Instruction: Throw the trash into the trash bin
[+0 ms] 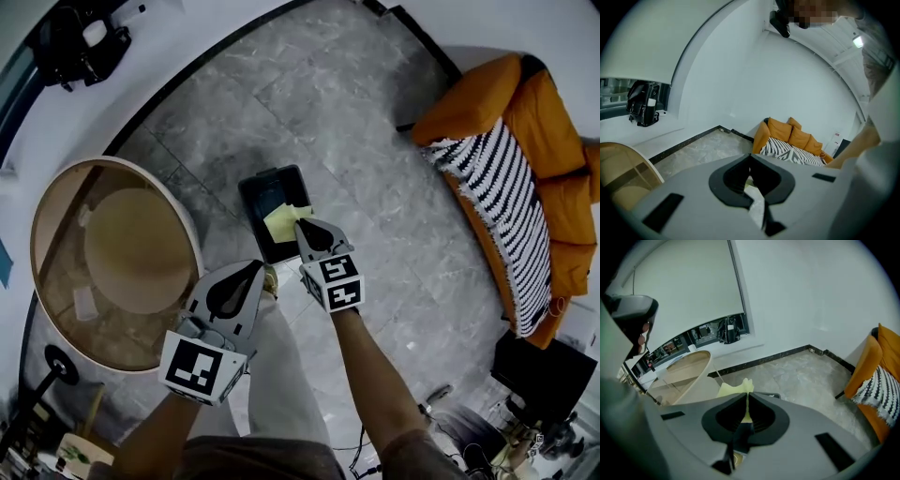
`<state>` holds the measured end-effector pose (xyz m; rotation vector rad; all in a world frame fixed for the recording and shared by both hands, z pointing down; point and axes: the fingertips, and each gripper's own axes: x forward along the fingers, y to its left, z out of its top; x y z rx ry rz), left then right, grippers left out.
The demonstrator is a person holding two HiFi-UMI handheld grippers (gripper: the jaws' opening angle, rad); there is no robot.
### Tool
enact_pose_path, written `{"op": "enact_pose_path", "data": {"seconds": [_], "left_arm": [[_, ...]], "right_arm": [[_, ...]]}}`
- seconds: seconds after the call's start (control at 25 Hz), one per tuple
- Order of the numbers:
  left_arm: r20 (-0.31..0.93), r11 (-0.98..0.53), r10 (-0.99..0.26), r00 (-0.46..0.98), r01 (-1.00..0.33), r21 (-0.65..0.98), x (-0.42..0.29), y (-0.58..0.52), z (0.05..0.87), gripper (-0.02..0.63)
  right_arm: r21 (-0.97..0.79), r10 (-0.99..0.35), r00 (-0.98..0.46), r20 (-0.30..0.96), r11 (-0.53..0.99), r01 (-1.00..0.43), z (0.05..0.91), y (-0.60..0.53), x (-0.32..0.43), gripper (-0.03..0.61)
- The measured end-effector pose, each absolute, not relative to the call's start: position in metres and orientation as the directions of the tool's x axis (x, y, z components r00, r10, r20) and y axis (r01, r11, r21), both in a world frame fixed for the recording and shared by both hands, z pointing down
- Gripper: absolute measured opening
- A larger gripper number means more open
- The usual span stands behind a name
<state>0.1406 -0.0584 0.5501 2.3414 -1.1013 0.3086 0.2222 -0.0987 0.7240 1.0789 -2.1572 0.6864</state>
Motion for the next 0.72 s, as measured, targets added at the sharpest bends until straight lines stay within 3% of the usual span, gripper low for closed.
{"op": "enact_pose_path", "data": {"seconds": [0.32,0.72], "left_arm": [[0.48,-0.456,-0.626,0.614,-0.788,0.414,0.134,-0.044,0.602,0.018],[0.525,-0.408,-0.612,0.592,-0.805,0.432,0.125,-0.038,0.618,0.018]], "right_arm": [[-0.223,-0.399,-0.461,0.793,0.513,-0.829,0.818,-0.07,0.22,0.031],[-0.21,-0.381,-0.427,0.82,0.494,-0.844,0.839,-0.077,0.232,0.031]]}}
